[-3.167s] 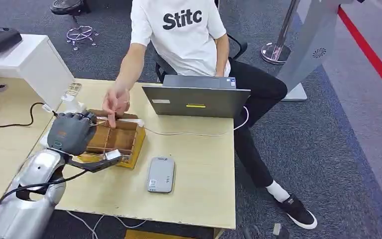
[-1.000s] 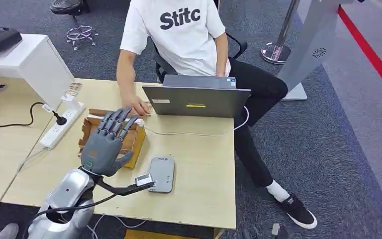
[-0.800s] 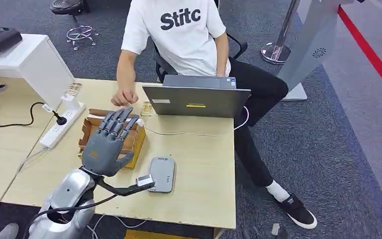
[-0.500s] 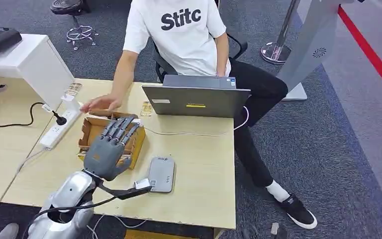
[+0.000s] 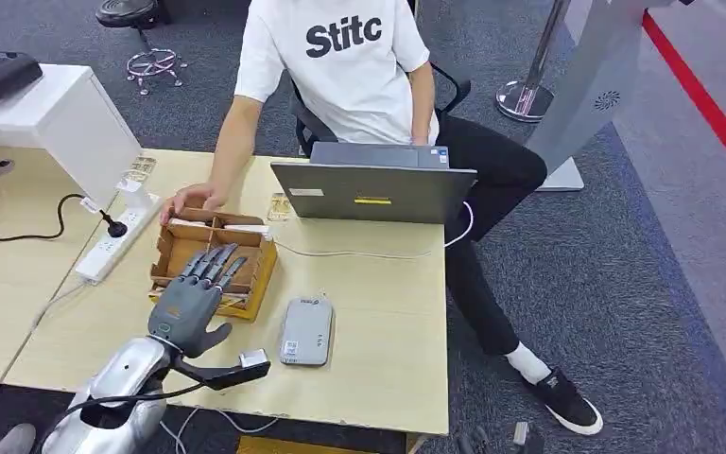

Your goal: Pass the card to the sensor for recognition and then transmit it.

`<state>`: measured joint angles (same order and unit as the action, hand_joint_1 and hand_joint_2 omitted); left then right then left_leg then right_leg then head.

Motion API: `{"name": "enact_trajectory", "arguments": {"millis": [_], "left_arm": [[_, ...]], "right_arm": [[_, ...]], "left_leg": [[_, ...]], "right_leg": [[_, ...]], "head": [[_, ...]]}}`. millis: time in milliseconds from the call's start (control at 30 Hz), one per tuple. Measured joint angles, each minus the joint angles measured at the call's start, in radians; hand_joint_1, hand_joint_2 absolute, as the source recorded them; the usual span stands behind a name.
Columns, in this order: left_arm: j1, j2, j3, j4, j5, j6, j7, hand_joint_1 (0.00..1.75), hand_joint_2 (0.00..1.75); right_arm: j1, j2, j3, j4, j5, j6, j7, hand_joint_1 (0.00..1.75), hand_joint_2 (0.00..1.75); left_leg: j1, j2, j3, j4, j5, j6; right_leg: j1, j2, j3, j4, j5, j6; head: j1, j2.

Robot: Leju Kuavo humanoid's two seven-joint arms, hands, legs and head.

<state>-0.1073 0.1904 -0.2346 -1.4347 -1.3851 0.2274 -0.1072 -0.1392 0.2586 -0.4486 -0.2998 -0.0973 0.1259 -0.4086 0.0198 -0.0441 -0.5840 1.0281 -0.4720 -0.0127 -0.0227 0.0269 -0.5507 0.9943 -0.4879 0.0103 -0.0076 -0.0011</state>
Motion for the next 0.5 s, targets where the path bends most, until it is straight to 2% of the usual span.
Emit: {"name": "enact_trajectory", "arguments": {"millis": [500], "left_arm": [[0.000,0.005,0.053,0.049,-0.008,0.013,0.012,0.00,1.75]], "right_arm": [[0.000,0.006,0.000,-0.003,0.003,0.000,0.013,0.00,1.75]], "left_leg": [[0.000,0.000,0.000,0.000,0.000,0.000]], "right_leg": [[0.000,0.000,0.000,0.000,0.000,0.000]], "head": [[0.000,0.000]]}}
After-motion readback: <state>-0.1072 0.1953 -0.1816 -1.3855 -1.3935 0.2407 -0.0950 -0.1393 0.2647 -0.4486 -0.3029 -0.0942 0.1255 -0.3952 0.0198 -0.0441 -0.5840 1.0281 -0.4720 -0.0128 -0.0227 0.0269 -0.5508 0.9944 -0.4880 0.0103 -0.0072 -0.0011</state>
